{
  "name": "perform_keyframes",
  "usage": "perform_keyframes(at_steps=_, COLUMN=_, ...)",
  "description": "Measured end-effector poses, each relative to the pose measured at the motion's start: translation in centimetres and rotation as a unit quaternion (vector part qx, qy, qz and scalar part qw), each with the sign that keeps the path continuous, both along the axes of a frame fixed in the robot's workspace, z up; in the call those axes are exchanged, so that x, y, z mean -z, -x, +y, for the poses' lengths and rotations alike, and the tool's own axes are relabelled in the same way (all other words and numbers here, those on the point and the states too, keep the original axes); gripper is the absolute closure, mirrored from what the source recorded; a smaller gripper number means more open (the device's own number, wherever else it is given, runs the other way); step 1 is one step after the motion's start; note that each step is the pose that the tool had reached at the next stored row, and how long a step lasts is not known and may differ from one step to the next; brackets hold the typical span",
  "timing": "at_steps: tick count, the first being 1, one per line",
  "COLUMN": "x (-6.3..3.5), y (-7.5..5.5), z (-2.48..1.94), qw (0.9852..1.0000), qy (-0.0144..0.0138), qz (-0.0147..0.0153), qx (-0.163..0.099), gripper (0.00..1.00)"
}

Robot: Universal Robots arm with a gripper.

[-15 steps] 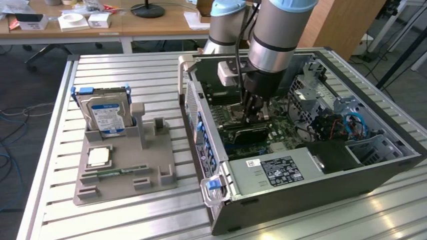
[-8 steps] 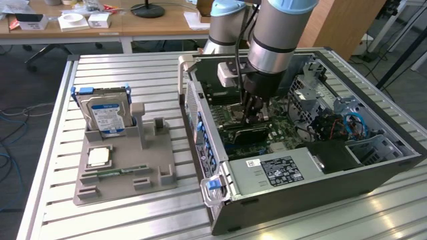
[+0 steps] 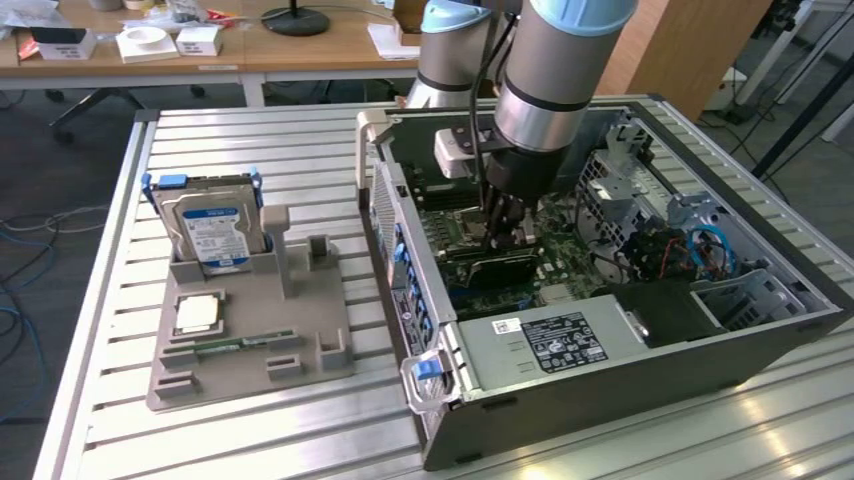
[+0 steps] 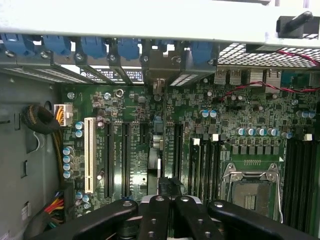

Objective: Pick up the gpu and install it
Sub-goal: 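Press down on the gpu until it lock into place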

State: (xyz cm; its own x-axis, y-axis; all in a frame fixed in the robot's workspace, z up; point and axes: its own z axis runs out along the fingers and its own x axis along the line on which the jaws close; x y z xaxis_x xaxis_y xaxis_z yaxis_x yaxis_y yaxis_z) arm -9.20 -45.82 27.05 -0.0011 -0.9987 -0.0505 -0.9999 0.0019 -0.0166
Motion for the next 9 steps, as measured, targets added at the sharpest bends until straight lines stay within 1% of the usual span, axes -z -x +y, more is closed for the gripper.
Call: perform_keyframes(at_steps=9, x=0.43, y=0.0, z=0.0, qw=1.0, qy=-0.0005, qz=0.0, qx=0.0, gripper=0.9)
